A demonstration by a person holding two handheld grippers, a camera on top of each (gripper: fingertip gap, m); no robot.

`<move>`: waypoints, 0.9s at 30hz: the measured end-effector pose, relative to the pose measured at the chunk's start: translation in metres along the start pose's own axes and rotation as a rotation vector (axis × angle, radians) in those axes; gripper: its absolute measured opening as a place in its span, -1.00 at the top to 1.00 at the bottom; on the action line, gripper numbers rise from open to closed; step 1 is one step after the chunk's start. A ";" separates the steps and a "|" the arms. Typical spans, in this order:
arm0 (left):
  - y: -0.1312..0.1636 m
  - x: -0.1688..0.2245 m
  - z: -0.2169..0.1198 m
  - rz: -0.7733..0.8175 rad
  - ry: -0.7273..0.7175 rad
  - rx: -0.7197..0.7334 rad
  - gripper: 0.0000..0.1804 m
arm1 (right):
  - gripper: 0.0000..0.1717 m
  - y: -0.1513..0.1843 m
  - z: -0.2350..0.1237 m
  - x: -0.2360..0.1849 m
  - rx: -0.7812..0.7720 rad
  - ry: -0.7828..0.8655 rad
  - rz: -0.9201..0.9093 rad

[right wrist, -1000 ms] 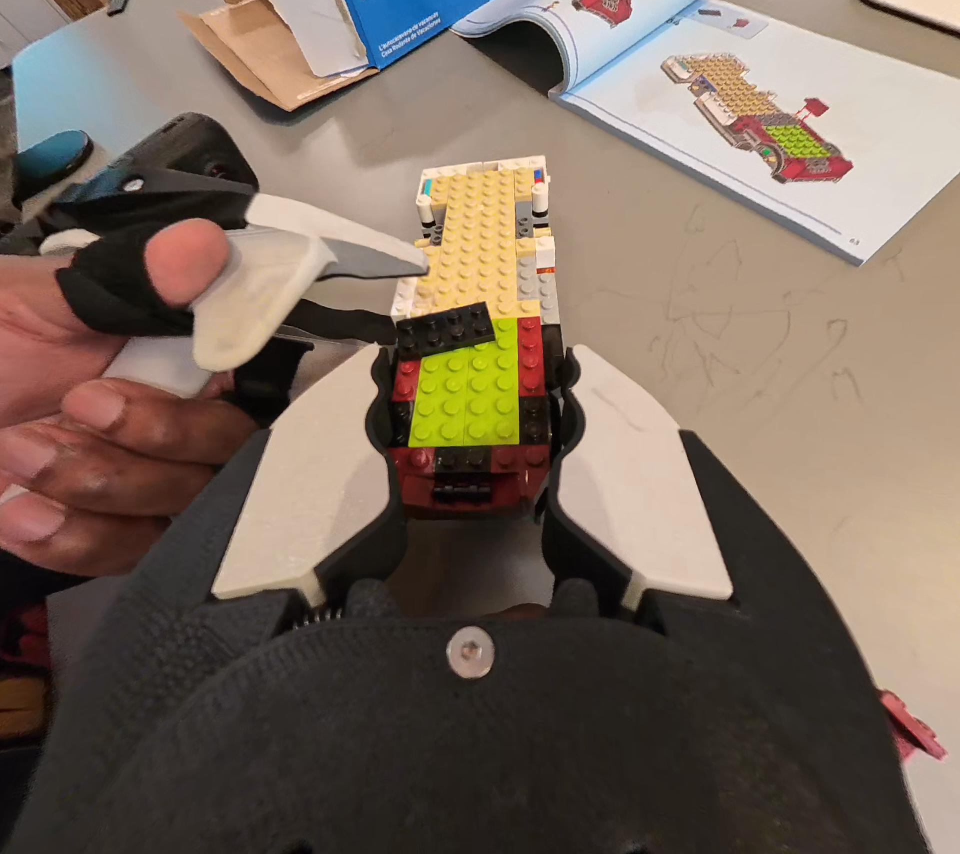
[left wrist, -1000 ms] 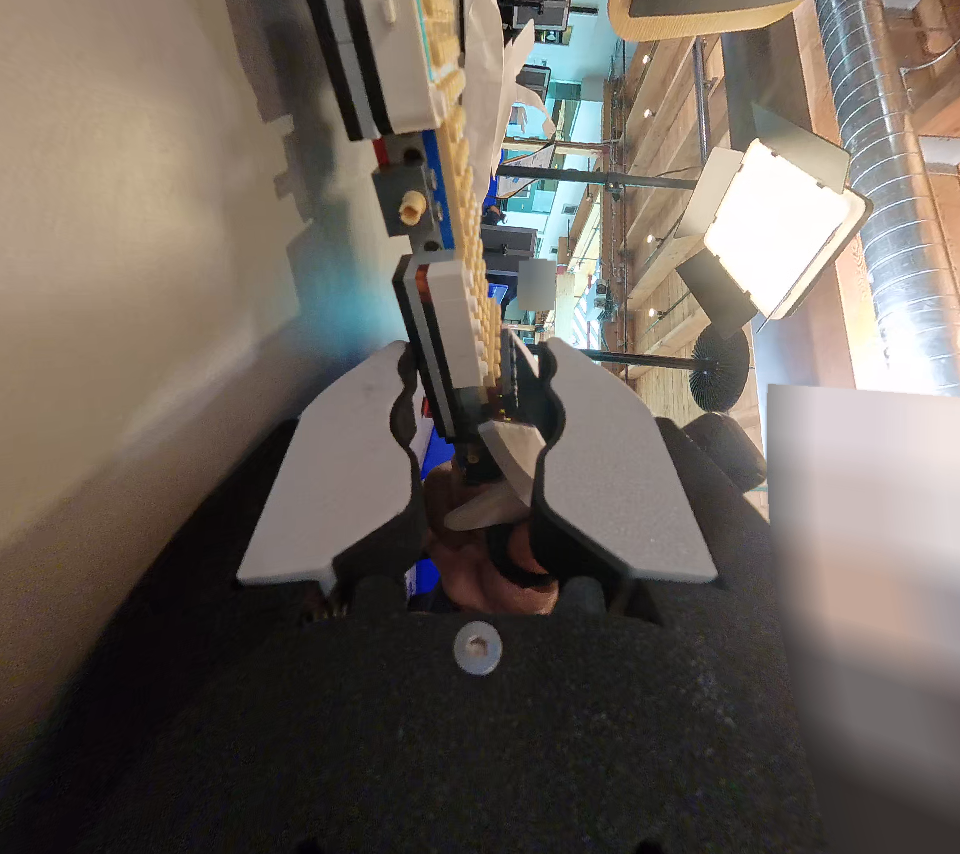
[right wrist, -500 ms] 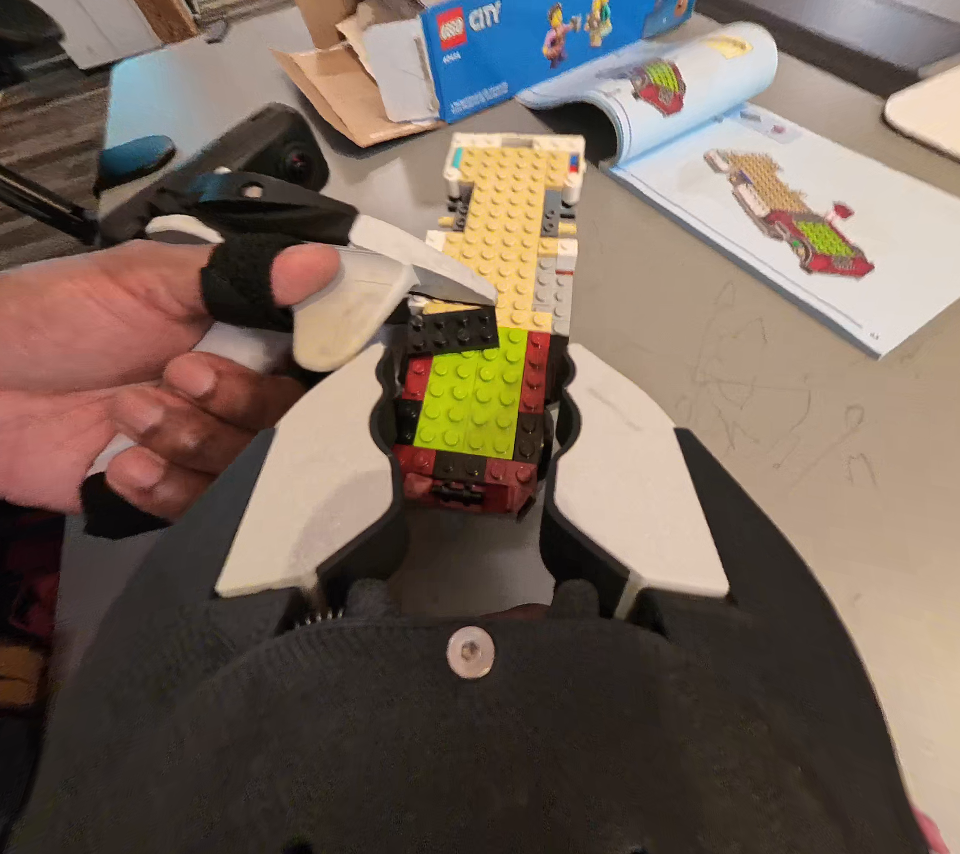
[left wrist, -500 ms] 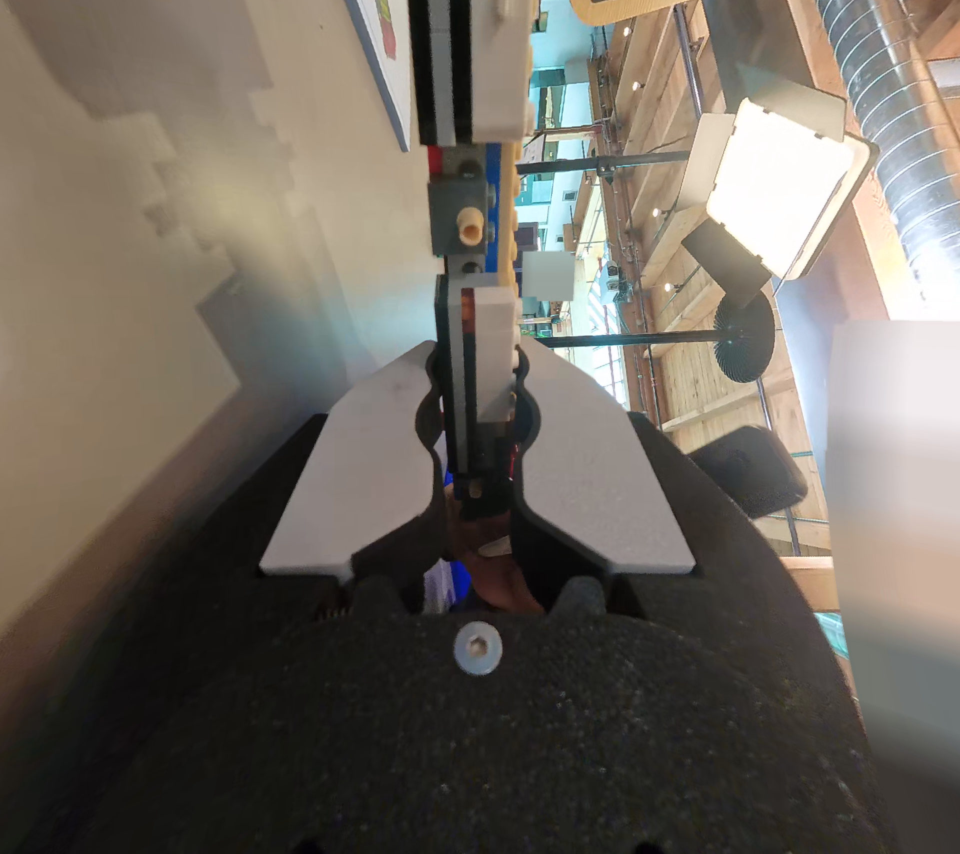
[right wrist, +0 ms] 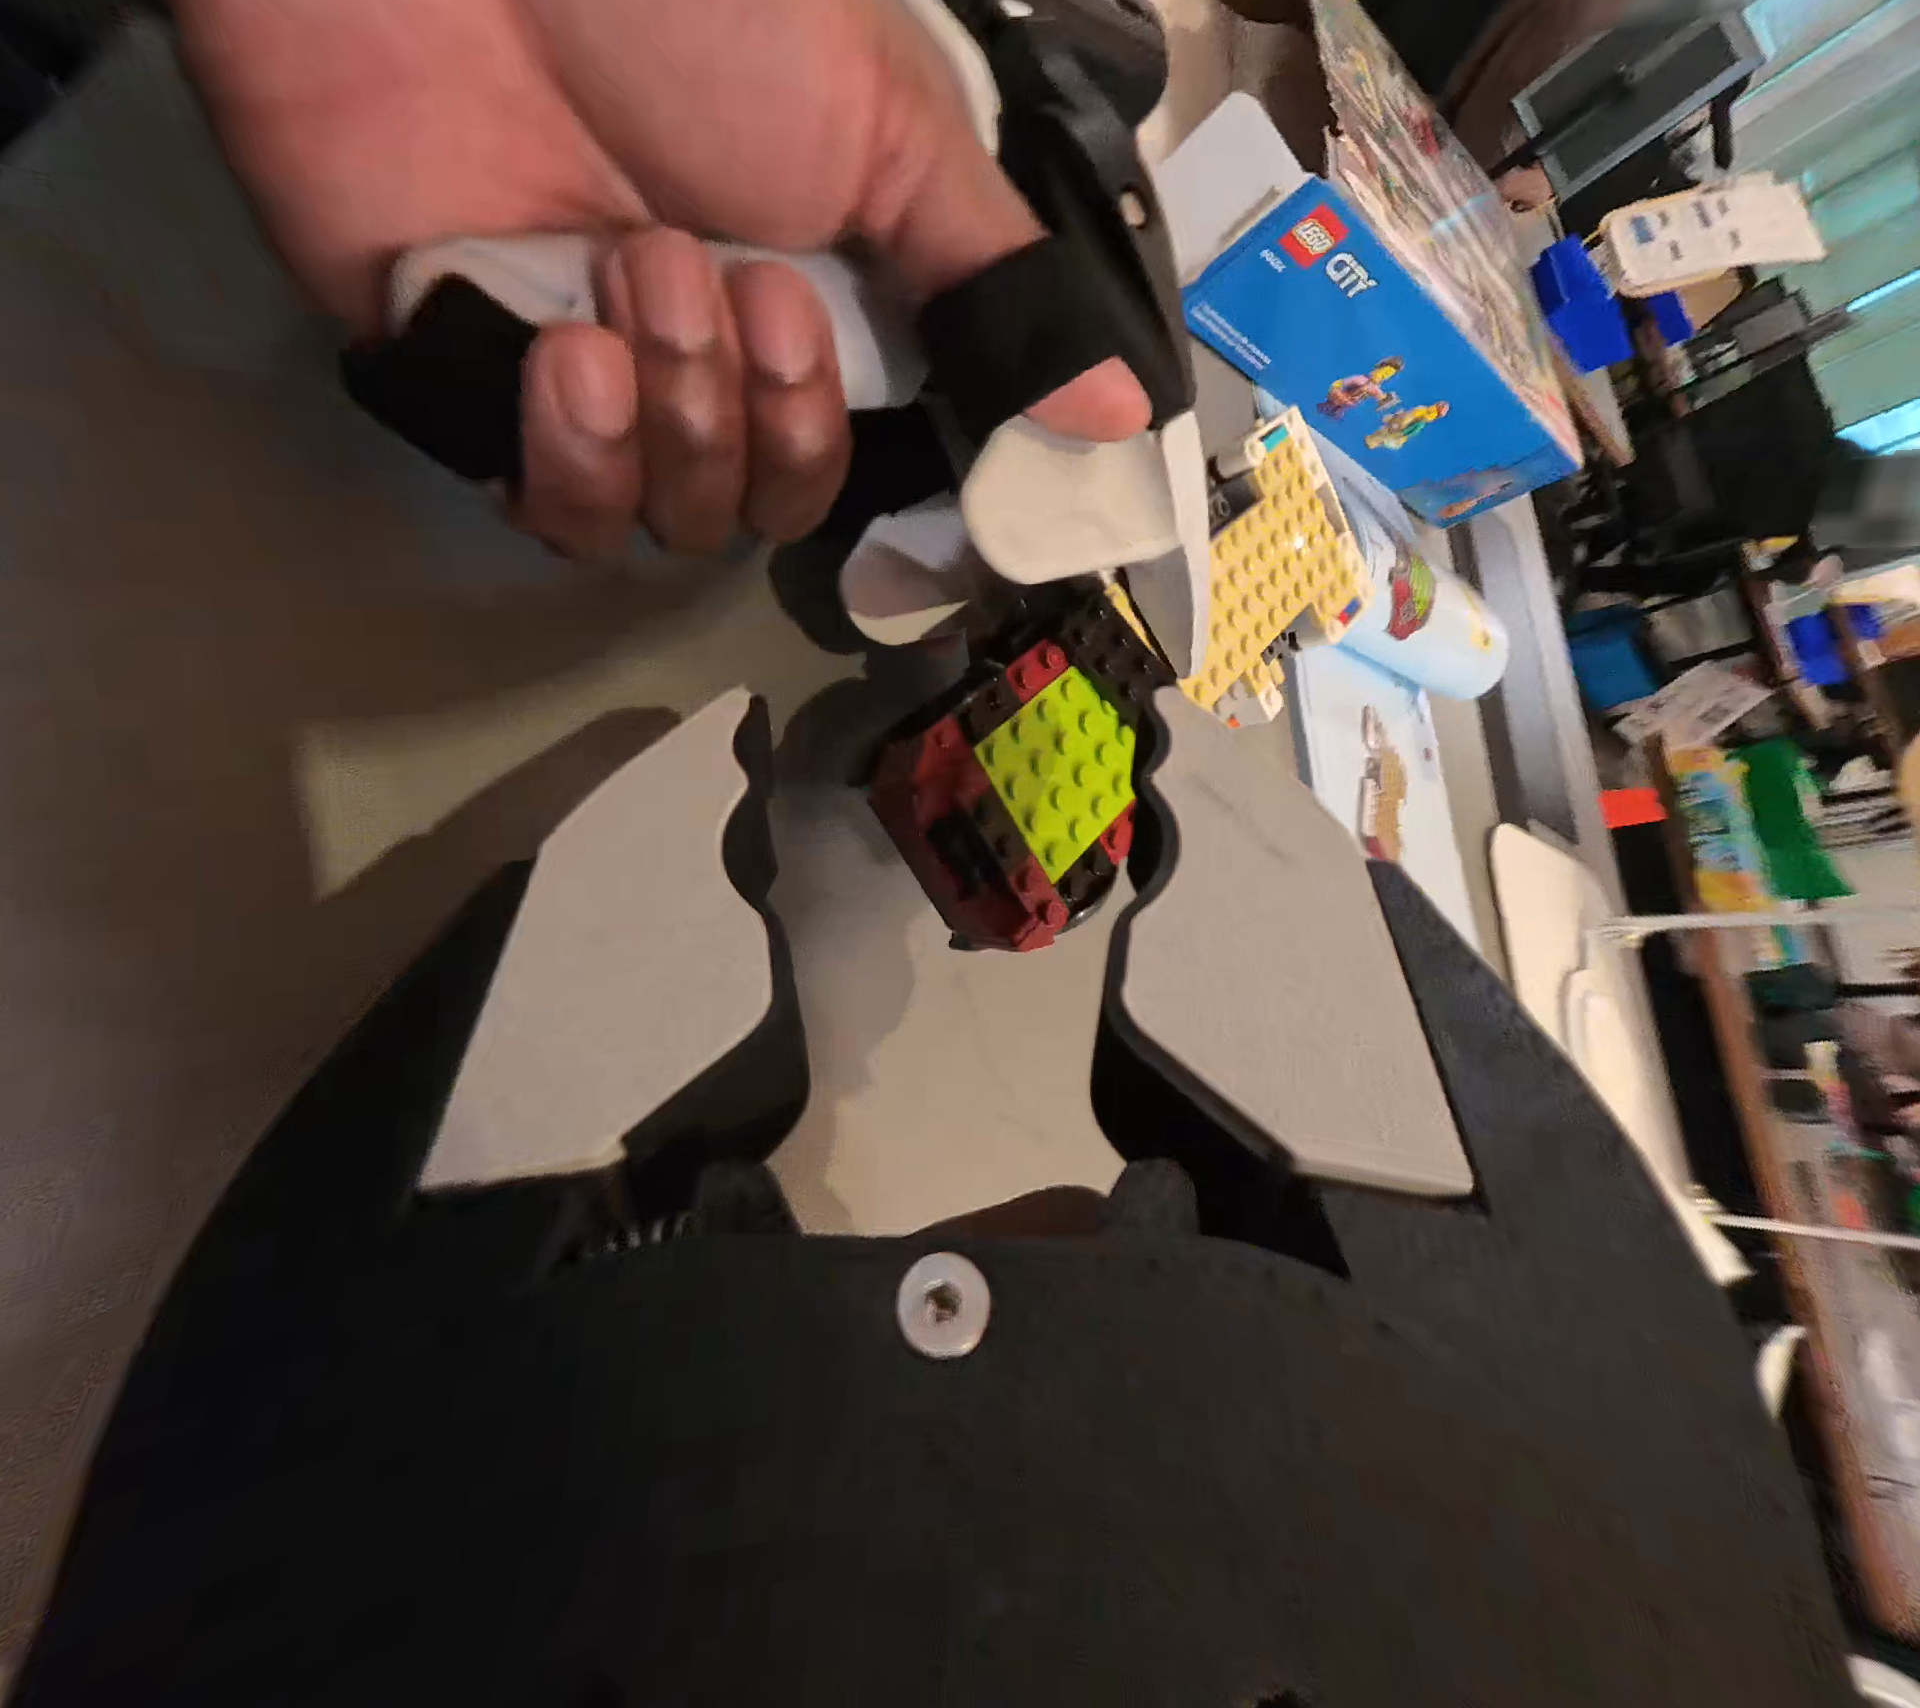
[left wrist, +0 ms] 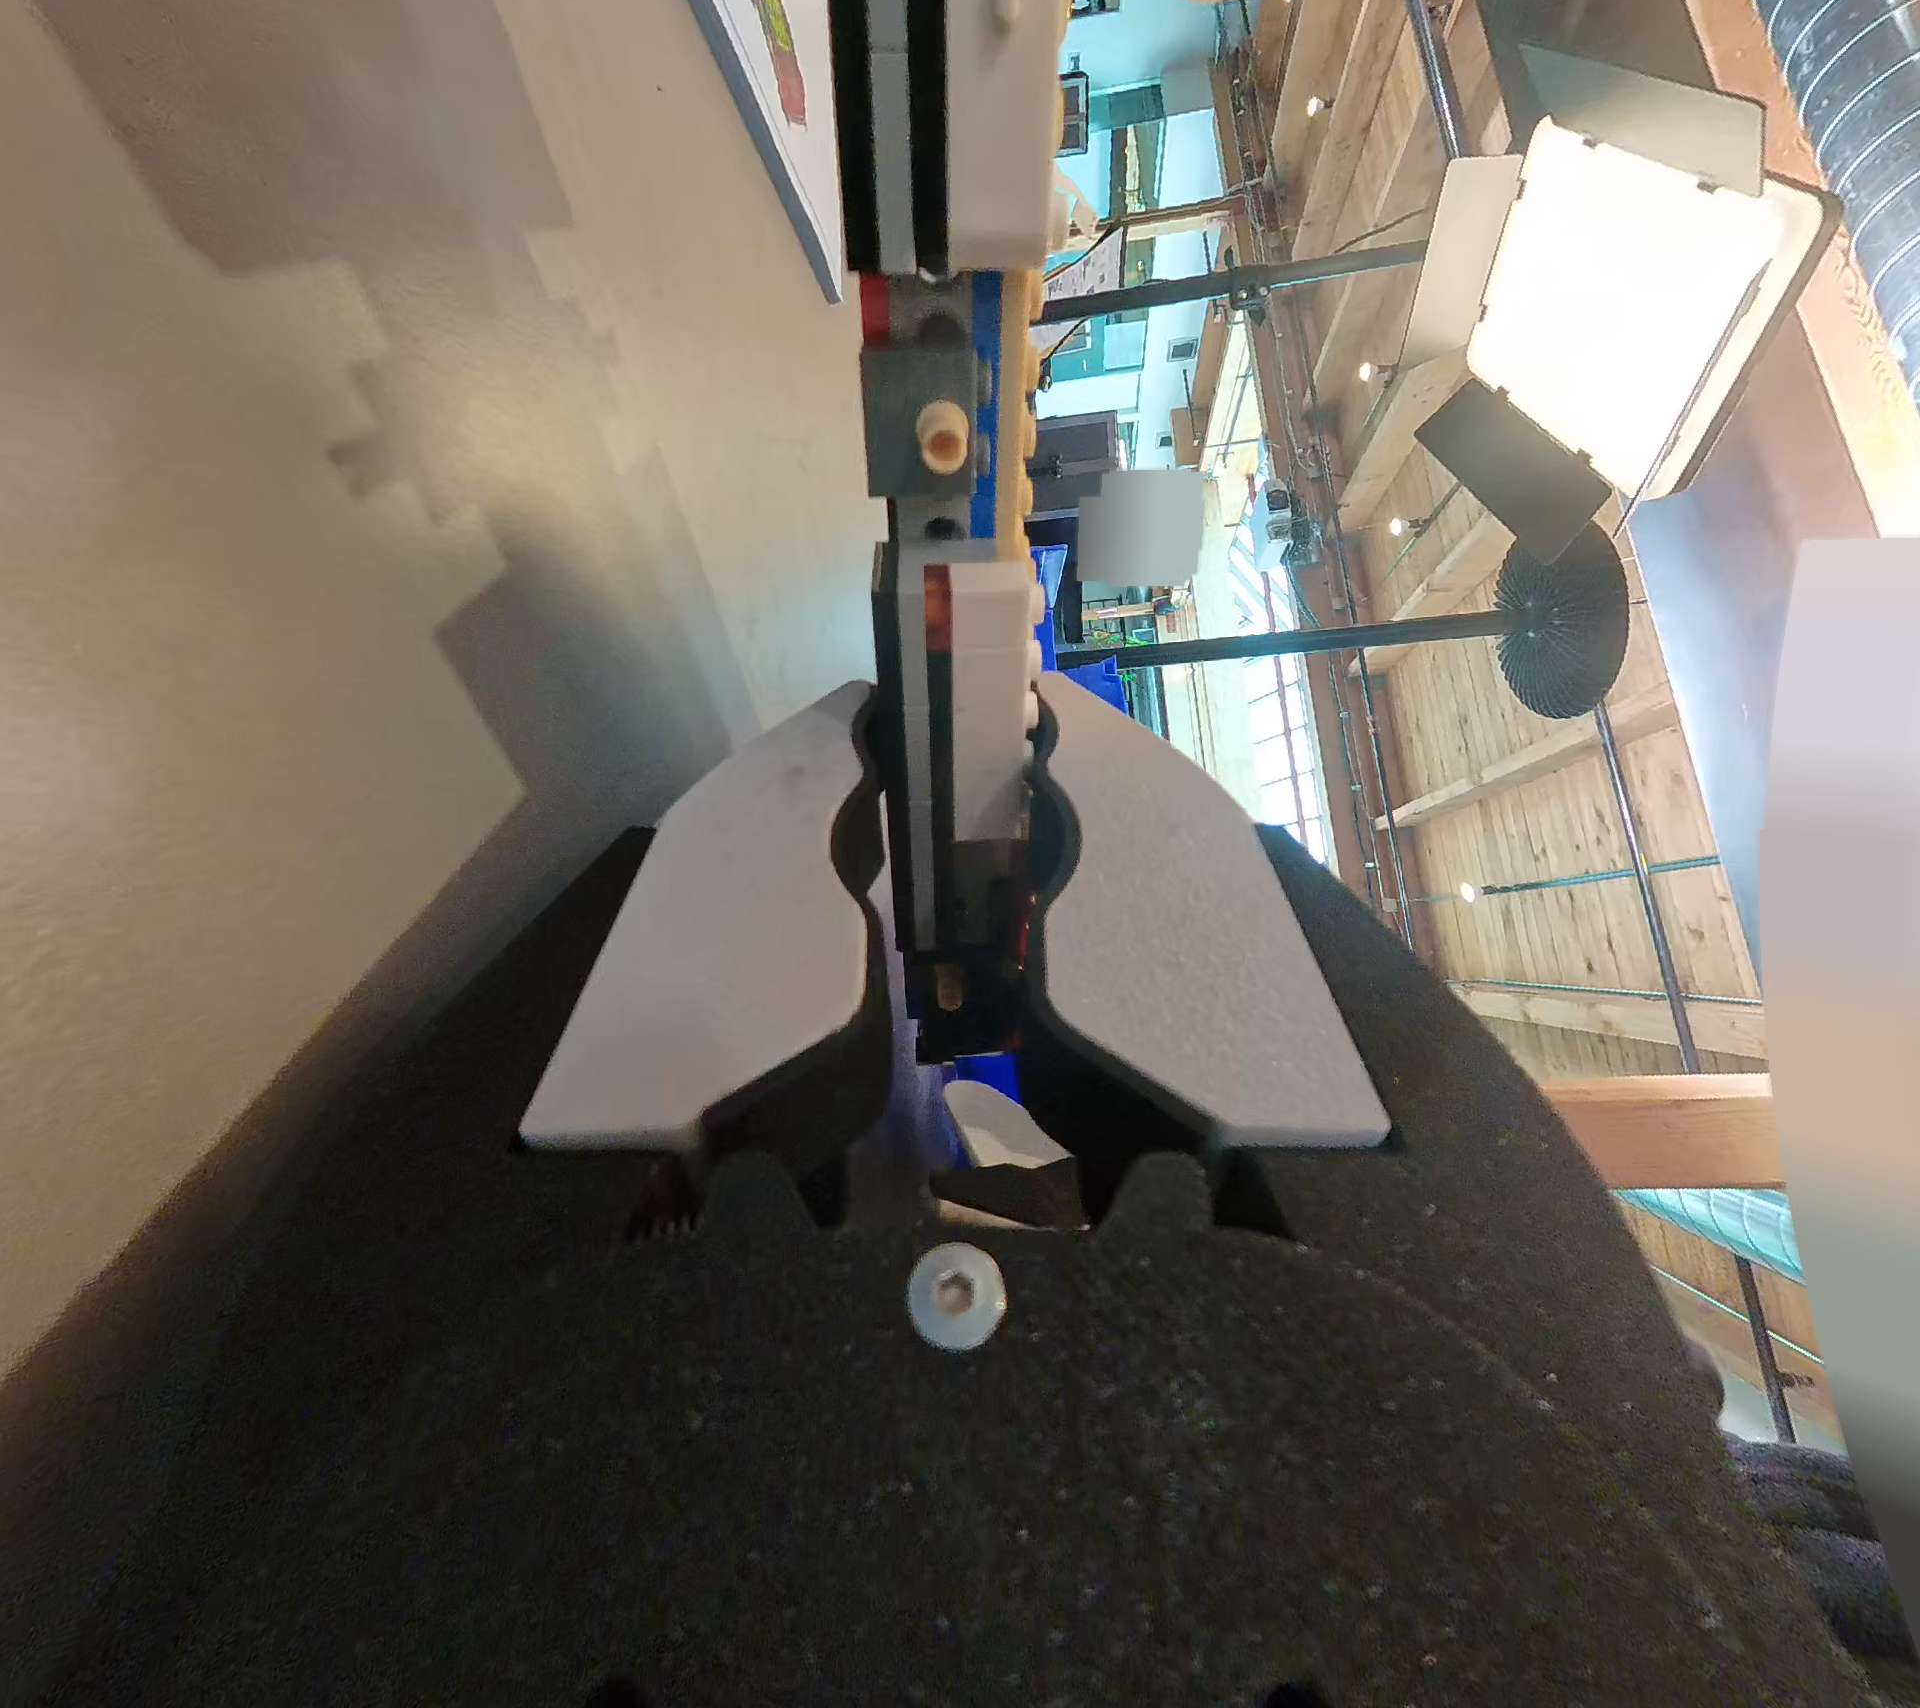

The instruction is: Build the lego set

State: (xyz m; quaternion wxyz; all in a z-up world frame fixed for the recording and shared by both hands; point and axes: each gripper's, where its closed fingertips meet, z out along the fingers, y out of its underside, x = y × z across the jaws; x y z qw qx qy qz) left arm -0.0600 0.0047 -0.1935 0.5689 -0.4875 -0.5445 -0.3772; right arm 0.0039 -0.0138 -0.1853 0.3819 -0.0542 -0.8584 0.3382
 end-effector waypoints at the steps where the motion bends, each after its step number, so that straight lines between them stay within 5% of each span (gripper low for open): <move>1: 0.000 -0.001 0.000 0.004 -0.002 -0.003 0.74 | 0.21 0.000 0.001 -0.002 -0.014 0.004 -0.041; 8: 0.007 0.000 0.001 -0.007 0.015 -0.026 0.74 | 0.18 0.003 0.013 -0.006 -0.100 0.042 -0.158; 27: 0.015 -0.001 0.003 0.031 0.005 -0.061 0.73 | 0.14 0.022 0.019 -0.002 -0.234 0.030 -0.007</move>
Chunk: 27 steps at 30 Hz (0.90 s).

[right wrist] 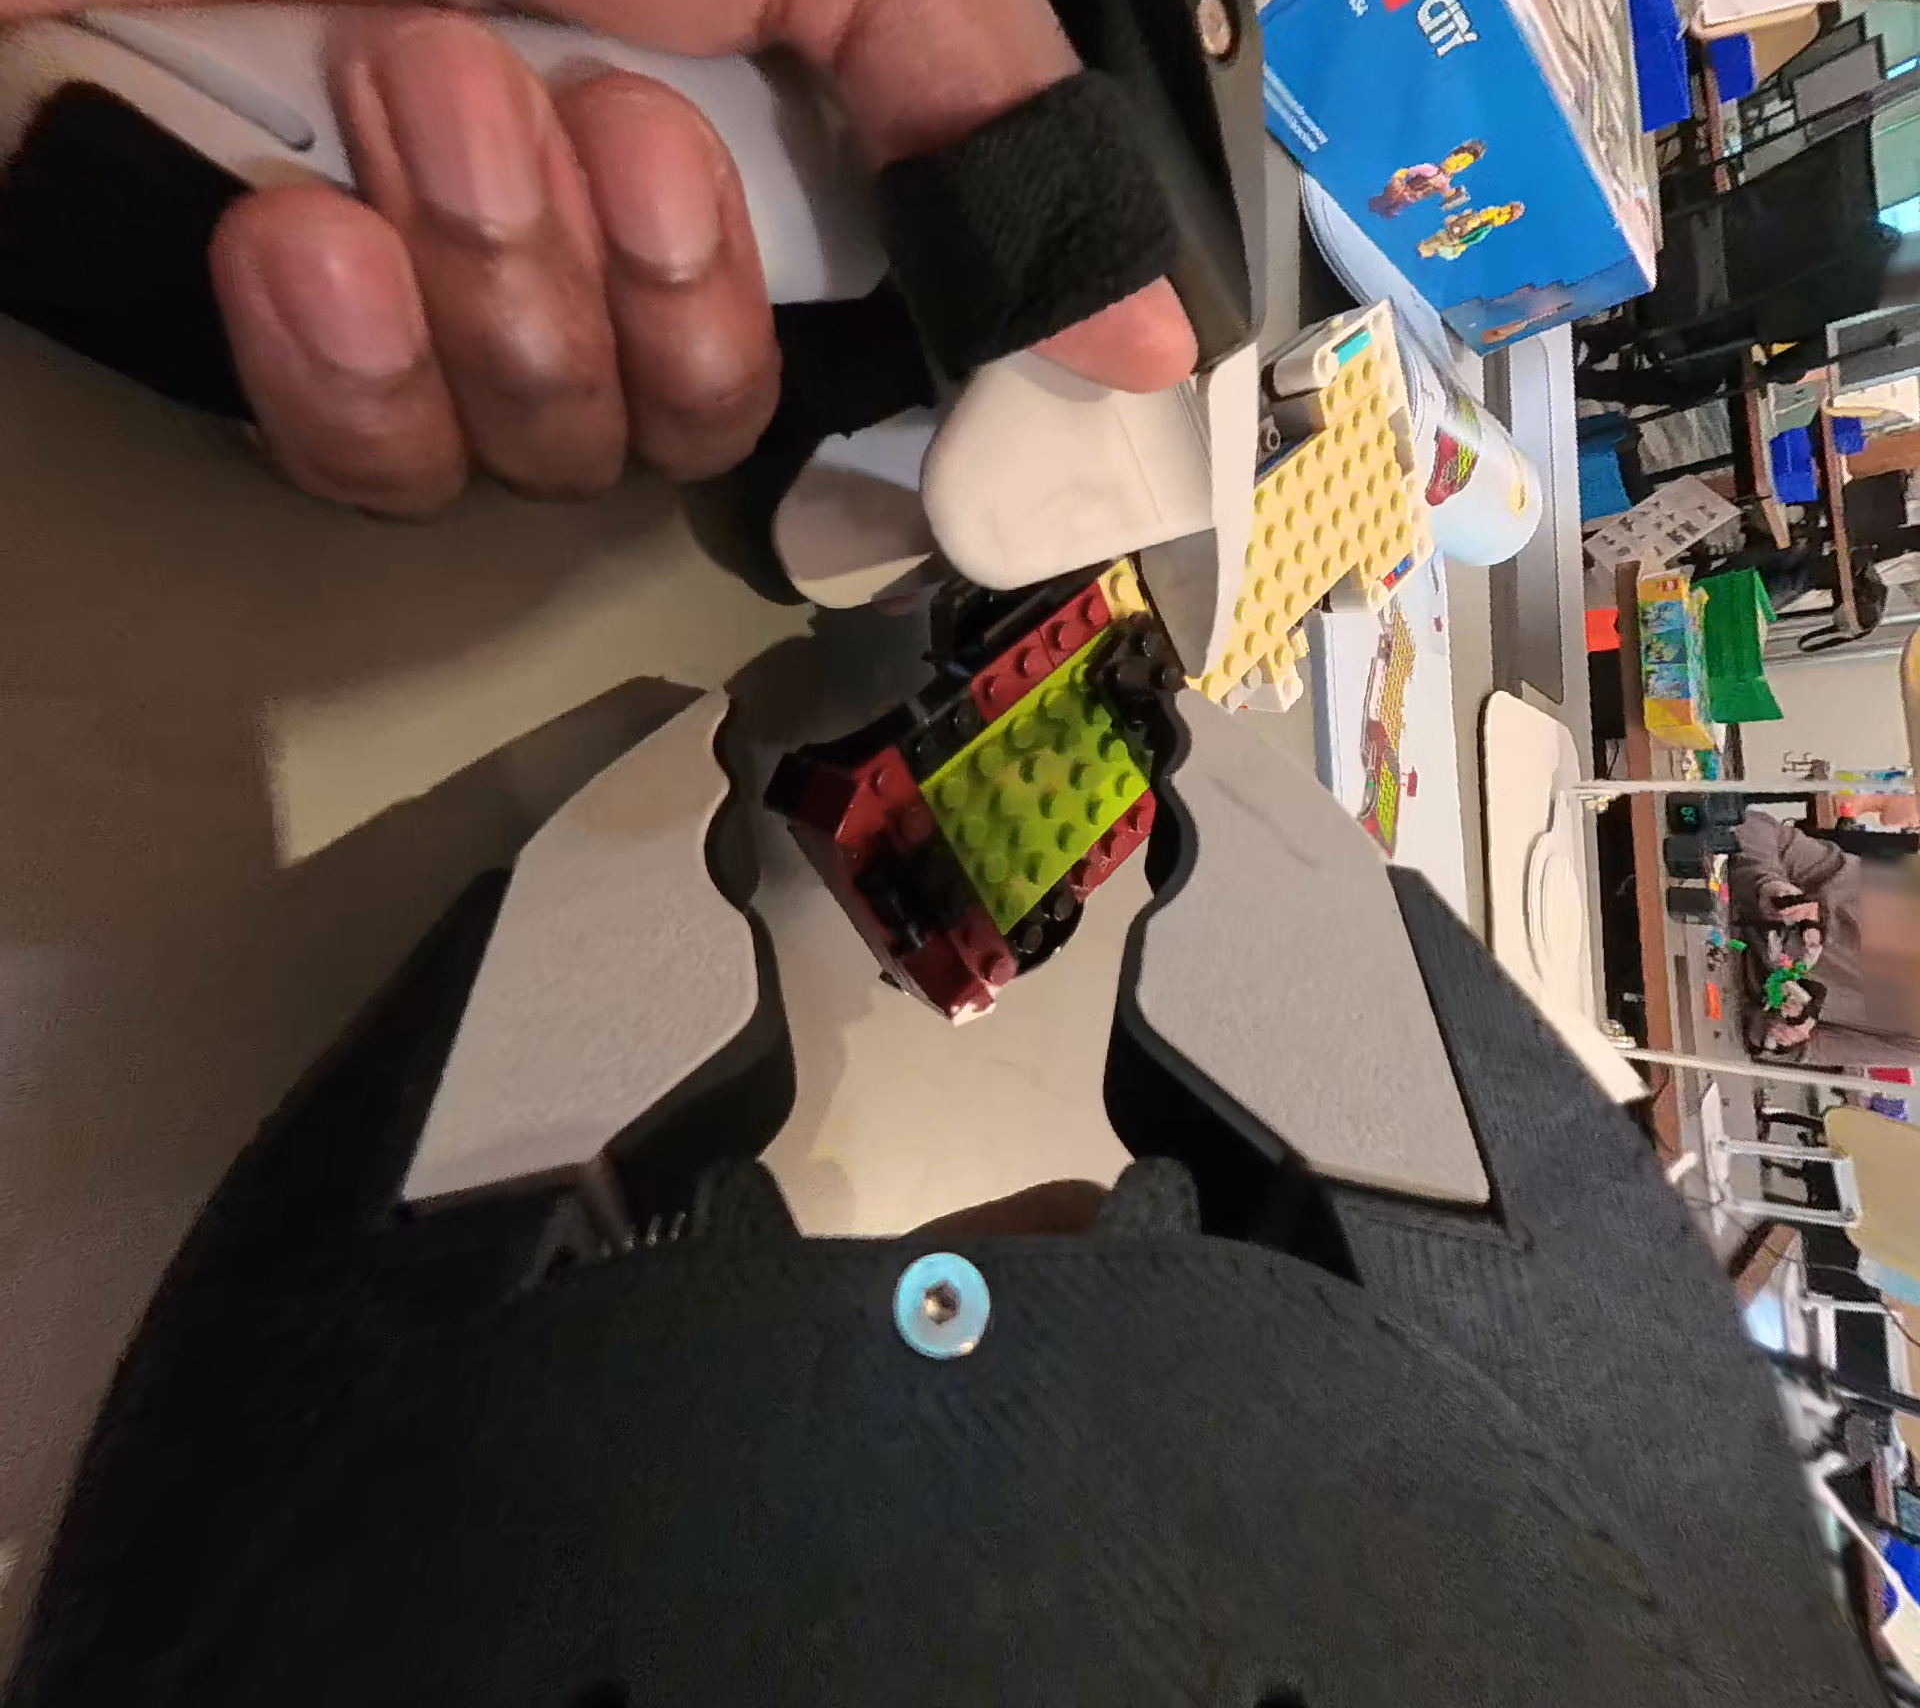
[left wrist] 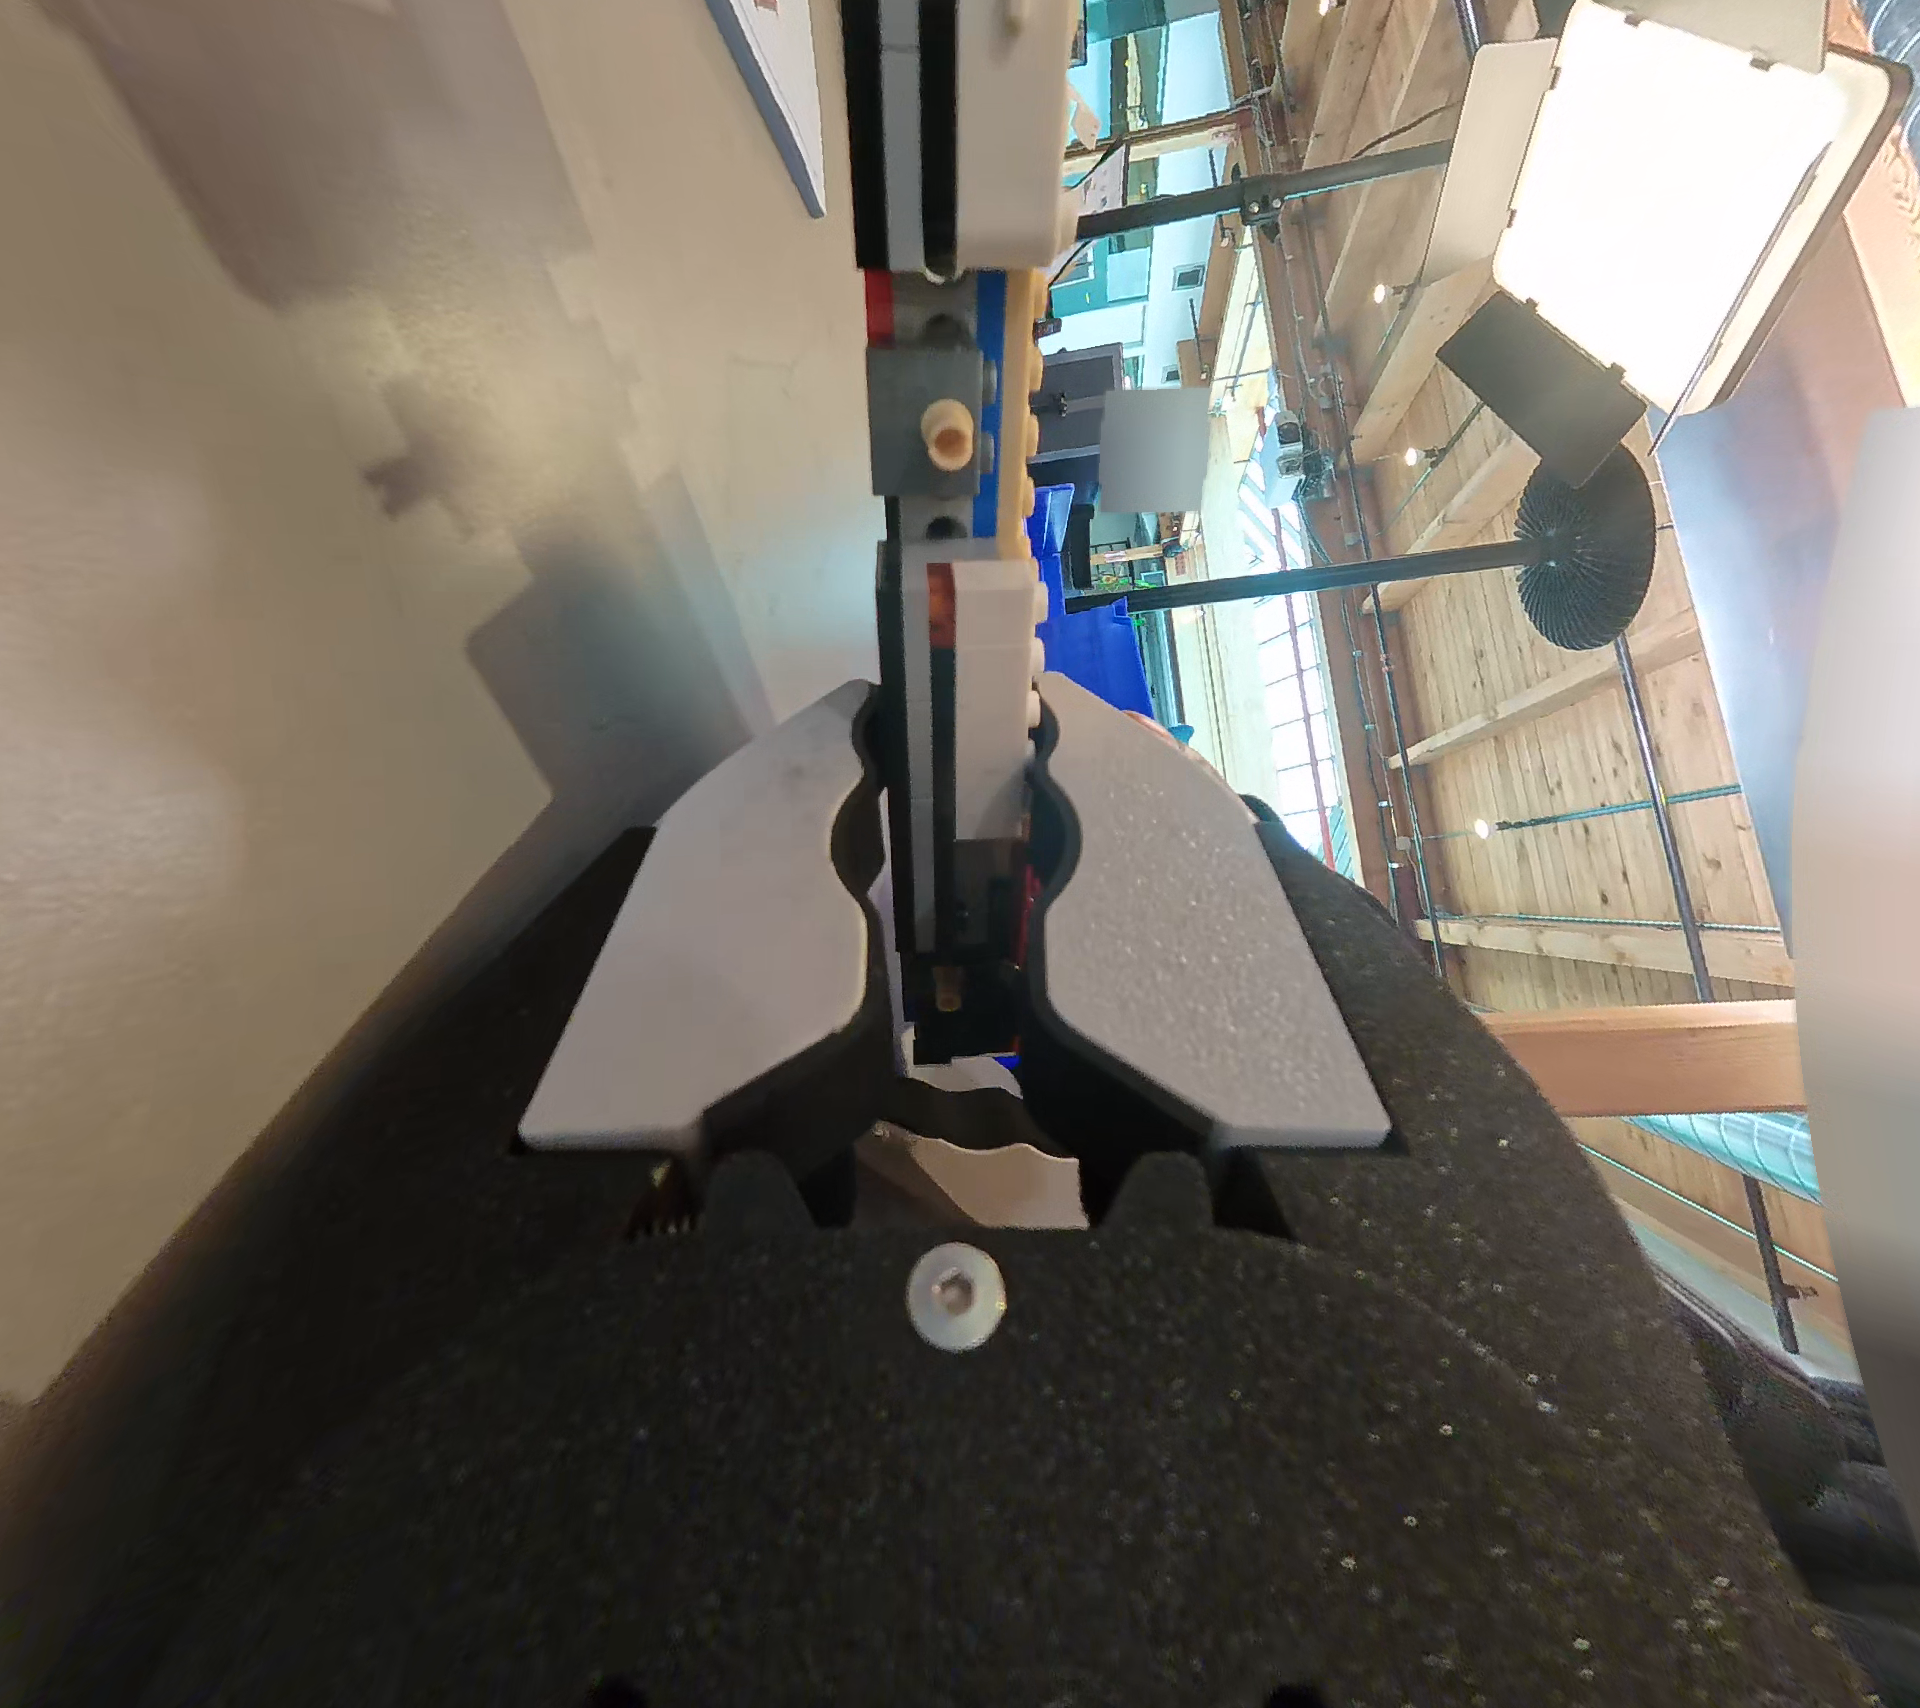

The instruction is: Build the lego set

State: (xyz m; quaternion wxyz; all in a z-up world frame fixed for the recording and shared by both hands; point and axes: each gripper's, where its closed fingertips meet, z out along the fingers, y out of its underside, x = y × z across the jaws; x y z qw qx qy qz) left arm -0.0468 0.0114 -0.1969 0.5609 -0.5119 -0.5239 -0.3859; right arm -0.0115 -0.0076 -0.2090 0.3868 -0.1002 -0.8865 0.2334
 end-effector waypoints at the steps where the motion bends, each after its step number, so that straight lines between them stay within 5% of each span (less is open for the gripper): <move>1: 0.000 0.000 0.000 0.001 -0.001 0.002 0.73 | 0.14 -0.001 0.000 0.000 -0.001 -0.003 0.013; 16: -0.005 0.004 -0.004 0.002 0.030 0.009 0.74 | 0.16 -0.004 -0.011 0.012 0.073 0.004 0.146; 27: -0.013 0.012 -0.021 0.034 0.102 -0.039 0.74 | 0.27 0.006 -0.036 0.025 0.228 -0.277 0.891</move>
